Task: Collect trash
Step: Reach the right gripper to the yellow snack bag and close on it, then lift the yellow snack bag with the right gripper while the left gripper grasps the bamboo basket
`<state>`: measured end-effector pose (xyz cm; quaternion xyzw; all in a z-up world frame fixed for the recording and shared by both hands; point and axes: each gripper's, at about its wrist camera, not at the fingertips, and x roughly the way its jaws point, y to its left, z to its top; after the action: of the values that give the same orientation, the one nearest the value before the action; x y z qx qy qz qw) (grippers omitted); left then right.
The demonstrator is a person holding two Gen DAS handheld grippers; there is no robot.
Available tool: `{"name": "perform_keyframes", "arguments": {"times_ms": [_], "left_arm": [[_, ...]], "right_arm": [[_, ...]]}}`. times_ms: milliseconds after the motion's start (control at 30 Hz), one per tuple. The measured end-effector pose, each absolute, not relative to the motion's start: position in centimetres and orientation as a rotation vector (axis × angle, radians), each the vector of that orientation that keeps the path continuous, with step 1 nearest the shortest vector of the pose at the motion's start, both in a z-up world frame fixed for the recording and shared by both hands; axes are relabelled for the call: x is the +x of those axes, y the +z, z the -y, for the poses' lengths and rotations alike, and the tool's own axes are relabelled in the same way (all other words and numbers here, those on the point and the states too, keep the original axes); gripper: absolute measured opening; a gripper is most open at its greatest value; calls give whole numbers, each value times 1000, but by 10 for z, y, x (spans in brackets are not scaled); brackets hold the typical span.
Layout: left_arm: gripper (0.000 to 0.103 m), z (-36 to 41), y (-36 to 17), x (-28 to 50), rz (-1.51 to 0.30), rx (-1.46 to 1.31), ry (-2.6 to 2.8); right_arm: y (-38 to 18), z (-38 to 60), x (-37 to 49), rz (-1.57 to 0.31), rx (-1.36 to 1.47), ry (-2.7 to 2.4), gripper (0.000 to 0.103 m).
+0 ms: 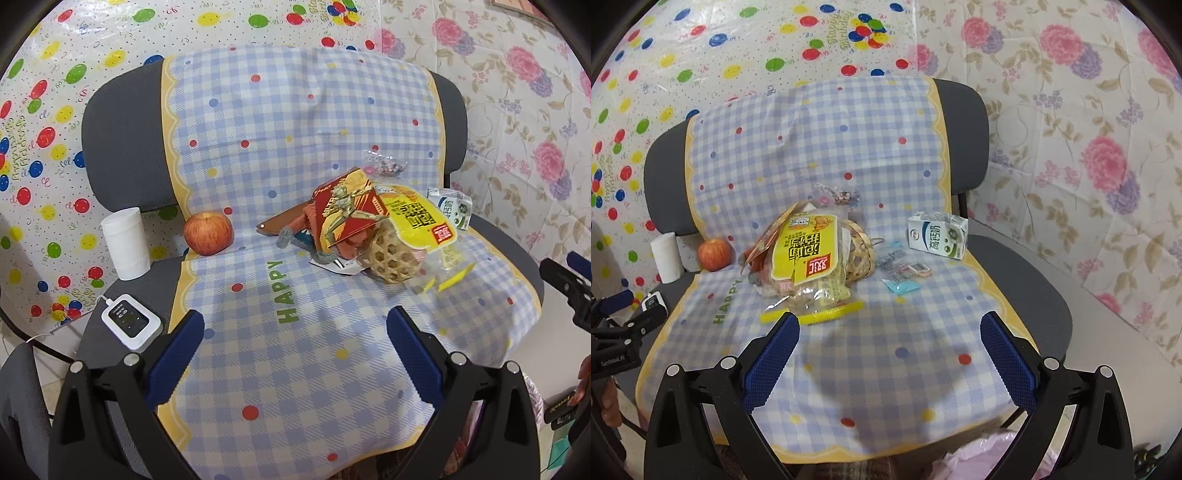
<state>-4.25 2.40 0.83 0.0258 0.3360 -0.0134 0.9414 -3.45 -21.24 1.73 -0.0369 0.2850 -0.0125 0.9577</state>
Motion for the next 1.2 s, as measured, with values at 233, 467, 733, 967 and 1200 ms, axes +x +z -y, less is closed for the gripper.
{"name": "perform_keyframes", "arguments": {"times_ms": [233, 467, 733, 967, 1200], "left_arm": [[96, -29, -1, -20, -690, 49, 7], [96, -31, -7, 3, -696, 79, 24], [96, -34, -11, 24, -716, 64, 18], [96, -31, -13, 29, -719, 69, 3], [96, -28, -12, 24, -717, 80, -4]], "right_arm": [[4, 203, 6, -628, -86, 40, 97], [-3, 196, 46, -633, -67, 102, 93], [-16, 195, 89, -677, -7, 168, 59], [-26, 197, 112, -721, 99, 242, 49], [-31, 192, 117, -785, 220, 376, 51]]}}
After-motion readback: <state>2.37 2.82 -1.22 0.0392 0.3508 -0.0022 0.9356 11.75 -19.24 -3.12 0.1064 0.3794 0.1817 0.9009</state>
